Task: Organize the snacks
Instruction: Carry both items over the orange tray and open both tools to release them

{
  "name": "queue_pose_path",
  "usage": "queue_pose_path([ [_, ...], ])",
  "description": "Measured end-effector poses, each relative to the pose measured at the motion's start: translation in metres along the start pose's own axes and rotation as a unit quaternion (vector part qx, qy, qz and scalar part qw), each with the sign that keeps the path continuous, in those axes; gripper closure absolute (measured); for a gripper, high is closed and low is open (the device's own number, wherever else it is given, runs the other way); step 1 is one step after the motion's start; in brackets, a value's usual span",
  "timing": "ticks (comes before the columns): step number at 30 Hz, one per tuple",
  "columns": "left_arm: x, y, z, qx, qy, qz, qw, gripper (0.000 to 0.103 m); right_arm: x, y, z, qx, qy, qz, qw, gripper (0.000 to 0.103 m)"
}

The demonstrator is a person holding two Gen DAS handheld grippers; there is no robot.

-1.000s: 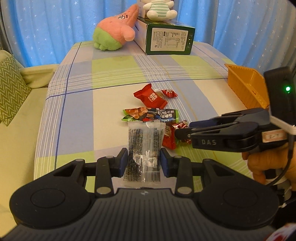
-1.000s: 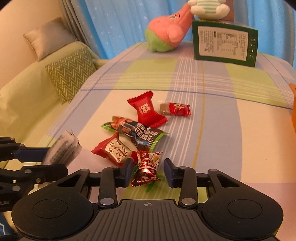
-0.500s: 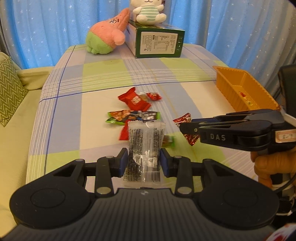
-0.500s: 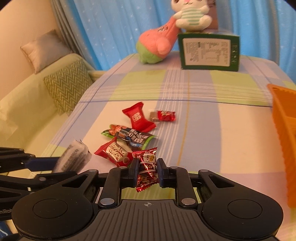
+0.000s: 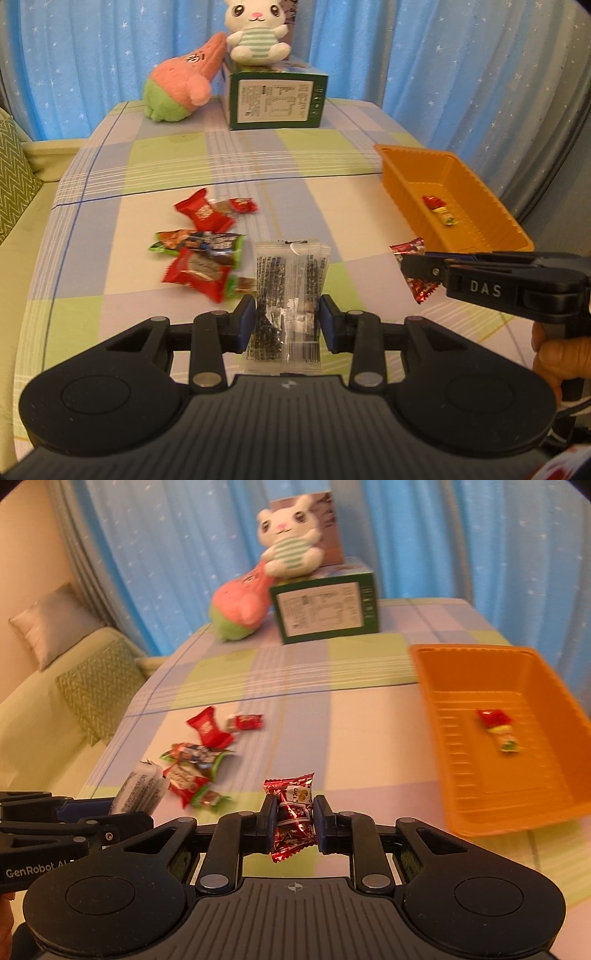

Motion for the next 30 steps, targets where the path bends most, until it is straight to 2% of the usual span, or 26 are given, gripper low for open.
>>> queue_pose_path([
  [15,0.004,0.079,-0.033,0.018,0.012,0.035,0.9992,0.07,-0.066,0.067,-0.023,0.041,0.047,0.03,0.998,0.083],
  [30,0.032,0.141,-0.075,0.048,0.021,0.071,0.9961,0.07,-0.094,0.134,-0.052,0.075,0.085,0.065,0.991,0.083],
])
Point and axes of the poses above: each gripper's, at about its wrist camera, not at the fingertips, and x roughly the way its jaws point, y to its right, z to its underside, the point moved 6 cm from there along x, roughly the way its jaws point, and after that the axes turned 14 degrees about x, right-handed, at the moved point
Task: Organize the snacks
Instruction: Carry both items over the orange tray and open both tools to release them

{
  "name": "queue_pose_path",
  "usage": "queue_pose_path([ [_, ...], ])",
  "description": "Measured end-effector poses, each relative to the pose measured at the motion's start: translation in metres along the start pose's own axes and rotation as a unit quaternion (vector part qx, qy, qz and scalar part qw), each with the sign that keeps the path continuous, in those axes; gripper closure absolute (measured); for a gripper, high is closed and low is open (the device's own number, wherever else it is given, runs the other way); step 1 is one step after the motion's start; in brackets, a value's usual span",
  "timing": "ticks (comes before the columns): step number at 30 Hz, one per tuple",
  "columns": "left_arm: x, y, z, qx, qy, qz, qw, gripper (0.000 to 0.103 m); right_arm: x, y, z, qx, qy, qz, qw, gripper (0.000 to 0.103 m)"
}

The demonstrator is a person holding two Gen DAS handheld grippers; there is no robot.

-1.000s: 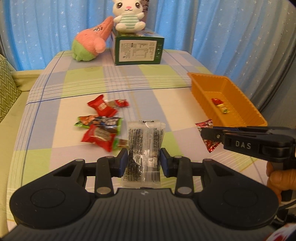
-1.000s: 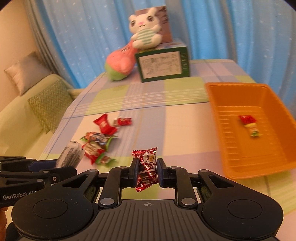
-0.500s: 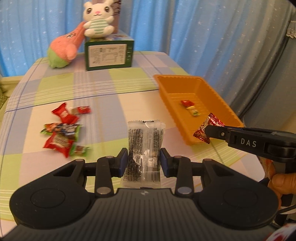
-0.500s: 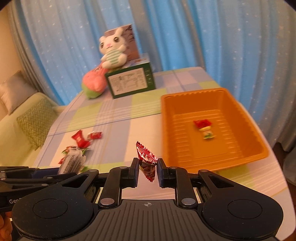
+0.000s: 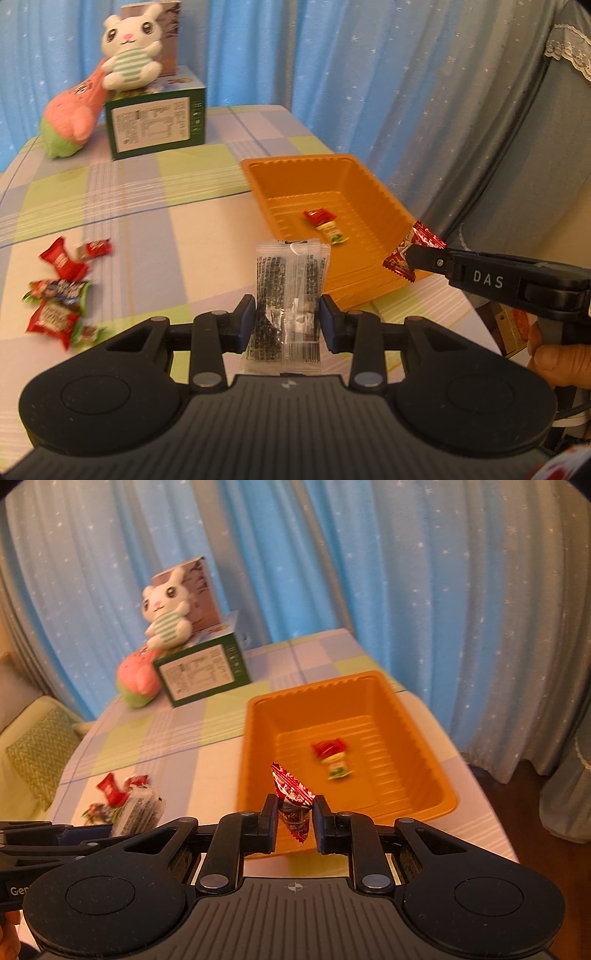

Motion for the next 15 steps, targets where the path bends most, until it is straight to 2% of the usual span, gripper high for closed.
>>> queue_pose_path([
  [15,0.043,0.019,-0.044,-0.004,0.01,0.007,0.9999,0.07,0.024,0.028,-0.036,-0.013,0.006,0.02,1.0,0.083],
])
Point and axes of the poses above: each gripper's, at about its wrist camera, not at the fingertips, and x roughly the way its jaws point, y to its right, z to its underside, the point moved 6 cm from there along x, roughly the way its jaws point, and after that the axes turned 14 degrees about x, right-handed, at the moved point
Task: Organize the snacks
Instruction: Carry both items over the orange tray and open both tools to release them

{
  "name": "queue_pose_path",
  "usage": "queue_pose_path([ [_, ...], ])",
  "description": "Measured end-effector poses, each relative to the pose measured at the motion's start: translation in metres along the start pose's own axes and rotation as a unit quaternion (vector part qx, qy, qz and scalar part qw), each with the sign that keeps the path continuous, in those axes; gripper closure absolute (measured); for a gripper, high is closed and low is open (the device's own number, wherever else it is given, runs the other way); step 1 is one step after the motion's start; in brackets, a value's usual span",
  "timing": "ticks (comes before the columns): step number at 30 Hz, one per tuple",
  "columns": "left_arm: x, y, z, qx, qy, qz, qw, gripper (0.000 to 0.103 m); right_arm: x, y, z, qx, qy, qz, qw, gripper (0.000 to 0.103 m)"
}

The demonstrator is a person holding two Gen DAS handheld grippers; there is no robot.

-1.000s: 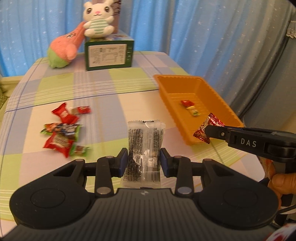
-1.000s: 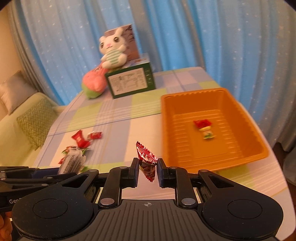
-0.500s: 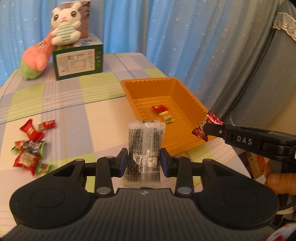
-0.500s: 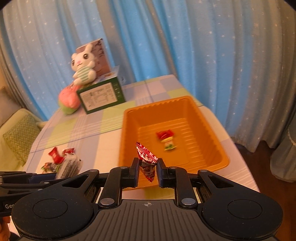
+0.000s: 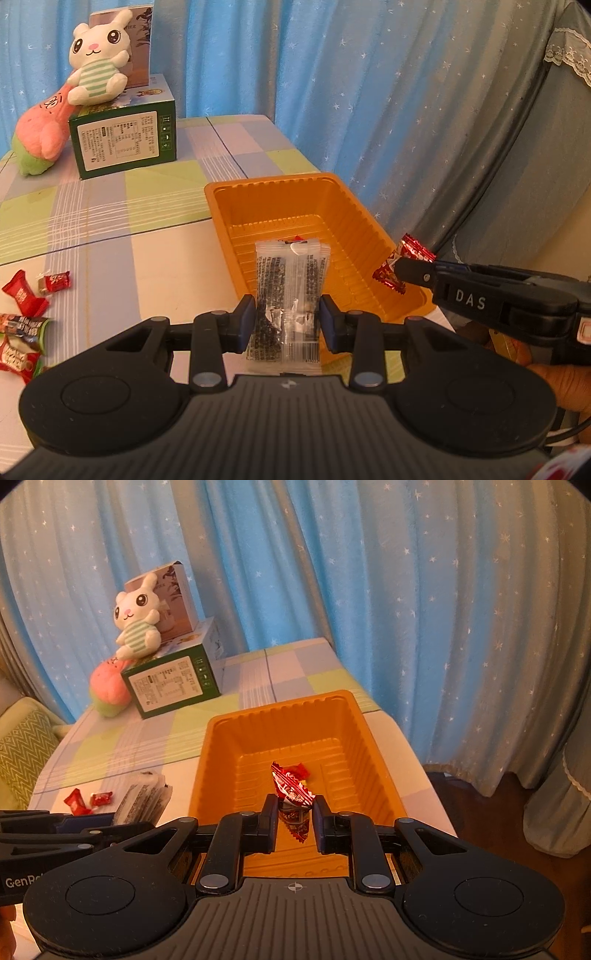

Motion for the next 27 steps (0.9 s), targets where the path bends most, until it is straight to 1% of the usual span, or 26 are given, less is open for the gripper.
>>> queue_pose_path([
  [6,0.016,0.003,-0.009,-0.004,-0.003,-0.001,1.0,0.07,0.014,0.005,-0.007,-0.011,-0.006,-0.001,1.0,0.083],
  [14,0.037,0.003,-0.012,-0.01,-0.009,0.0,0.9999,0.069,0.029,0.017,-0.01,-0.006,-0.012,0.004,1.0,0.083],
  [18,0.046,0.004,-0.013,-0.01,-0.005,0.004,0.9999,0.068,0.032,0.023,-0.012,-0.001,-0.014,0.006,1.0,0.083],
  [19,0.046,0.004,-0.013,-0.011,-0.002,0.005,0.9999,0.066,0.033,0.023,-0.012,0.0,-0.014,0.007,1.0,0.083],
  [20,0.046,0.005,-0.013,-0.01,0.0,0.004,0.9999,0.061,0.033,0.024,-0.012,0.001,-0.014,0.008,1.0,0.083],
  [21,0.046,0.004,-0.013,-0.011,0.001,0.002,0.9999,0.059,0.033,0.025,-0.012,0.002,-0.015,0.008,1.0,0.083],
  [27,0.036,-0.006,-0.003,-0.026,0.003,-0.013,0.9996,0.059,0.031,0.027,-0.01,0.004,-0.018,0.007,1.0,0.083],
])
Point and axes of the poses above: each gripper's, at about its wrist camera, not at the fingertips, and x roughly the way its jaws point, y to its right, z to its underside, the point moved 6 cm from there along x, roughly the way its jaws point, and after that the axes turned 14 degrees about x, right-handed, at the moved point
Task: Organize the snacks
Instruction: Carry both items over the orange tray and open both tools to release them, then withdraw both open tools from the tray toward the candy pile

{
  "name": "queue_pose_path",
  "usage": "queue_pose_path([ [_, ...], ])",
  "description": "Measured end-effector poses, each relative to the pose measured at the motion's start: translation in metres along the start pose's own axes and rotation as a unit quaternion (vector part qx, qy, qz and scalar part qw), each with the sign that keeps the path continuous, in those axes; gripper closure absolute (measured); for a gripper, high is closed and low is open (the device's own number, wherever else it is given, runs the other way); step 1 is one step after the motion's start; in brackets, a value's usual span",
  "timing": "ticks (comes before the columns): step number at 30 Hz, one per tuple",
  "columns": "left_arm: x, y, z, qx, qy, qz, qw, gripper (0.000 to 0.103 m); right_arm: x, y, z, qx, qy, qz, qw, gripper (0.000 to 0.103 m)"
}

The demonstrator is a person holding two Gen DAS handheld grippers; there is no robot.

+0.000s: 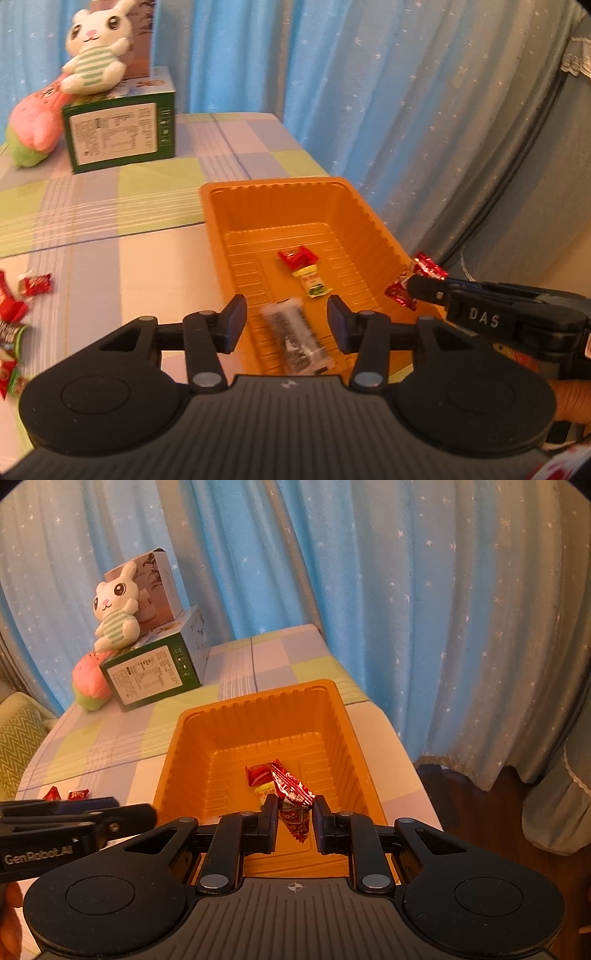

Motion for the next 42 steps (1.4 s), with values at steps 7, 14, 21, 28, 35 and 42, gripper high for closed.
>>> queue_pose_path([
  [7,-0.015,-0.015,0.017,-0.015,-0.003,-0.014,0.9998,0.059,0.001,-0.008,0.0,-0.004,-0.002,-0.008,1.0,0.083],
  [14,-0.03,-0.023,0.03,-0.017,-0.001,-0.026,0.9995,0.055,-0.004,-0.01,-0.007,0.024,0.001,-0.023,0.999,0.051],
  [21,-0.051,-0.025,0.044,-0.024,0.003,-0.032,0.9992,0.053,-0.025,-0.01,0.0,0.045,0.006,-0.018,0.999,0.051],
  [28,-0.078,-0.03,0.058,-0.029,0.009,-0.045,0.9985,0.05,-0.05,-0.016,0.026,0.057,0.001,-0.016,0.998,0.051],
  [35,-0.107,-0.039,0.07,-0.033,0.019,-0.06,0.9975,0.044,-0.069,-0.035,0.059,0.045,-0.013,-0.014,0.999,0.051],
  [42,-0.128,-0.053,0.085,-0.042,0.02,-0.077,0.996,0.04,-0.079,-0.062,0.089,0.013,-0.025,-0.021,0.999,0.049],
])
Point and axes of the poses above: each gripper's, at about its wrist camera, not at the fingertips, and x roughly the way its jaws point, y to its right, z to its underside, the point moved 6 cm from there along x, roughly the way its jaws point, and after that the axes turned 14 degrees about x, right-handed, at the moved point
